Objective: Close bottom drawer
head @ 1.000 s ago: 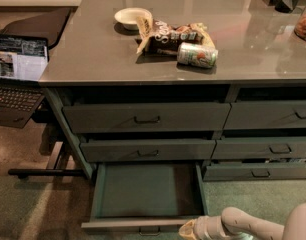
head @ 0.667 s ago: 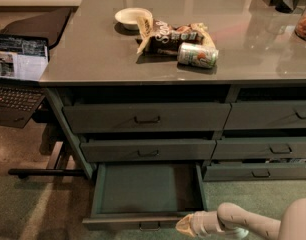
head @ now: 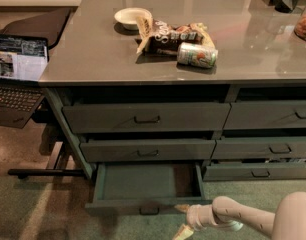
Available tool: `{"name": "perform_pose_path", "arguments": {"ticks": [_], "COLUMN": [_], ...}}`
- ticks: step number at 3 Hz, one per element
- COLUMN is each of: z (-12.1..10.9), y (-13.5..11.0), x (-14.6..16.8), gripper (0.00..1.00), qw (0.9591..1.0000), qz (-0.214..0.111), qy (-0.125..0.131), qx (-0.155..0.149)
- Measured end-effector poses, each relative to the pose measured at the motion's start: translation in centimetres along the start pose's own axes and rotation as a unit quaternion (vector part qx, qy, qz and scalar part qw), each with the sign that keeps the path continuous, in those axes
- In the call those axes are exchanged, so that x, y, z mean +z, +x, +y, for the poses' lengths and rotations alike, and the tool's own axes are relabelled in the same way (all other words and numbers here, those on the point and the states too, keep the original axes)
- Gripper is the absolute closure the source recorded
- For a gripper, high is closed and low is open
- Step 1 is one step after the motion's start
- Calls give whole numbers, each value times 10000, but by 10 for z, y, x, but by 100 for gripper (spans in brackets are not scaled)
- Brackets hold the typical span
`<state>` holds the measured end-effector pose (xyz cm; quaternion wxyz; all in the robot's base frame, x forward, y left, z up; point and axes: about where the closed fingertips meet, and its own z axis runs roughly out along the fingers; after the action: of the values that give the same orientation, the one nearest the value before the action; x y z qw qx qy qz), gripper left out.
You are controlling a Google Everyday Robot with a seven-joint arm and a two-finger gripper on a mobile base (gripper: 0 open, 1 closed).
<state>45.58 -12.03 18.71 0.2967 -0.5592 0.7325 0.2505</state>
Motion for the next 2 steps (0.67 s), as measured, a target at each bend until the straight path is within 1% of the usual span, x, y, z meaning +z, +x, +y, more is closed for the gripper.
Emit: {"name": "perform_pose_path", "arguments": {"ticks": [1,2], "z": [-20,-34], "y": [-16,-26], "x": [9,18], "gripper": [0,0], "qw": [9998,9996], "qz": [-35,-130], "qy": [31,52], "qx": [-179,-261]}}
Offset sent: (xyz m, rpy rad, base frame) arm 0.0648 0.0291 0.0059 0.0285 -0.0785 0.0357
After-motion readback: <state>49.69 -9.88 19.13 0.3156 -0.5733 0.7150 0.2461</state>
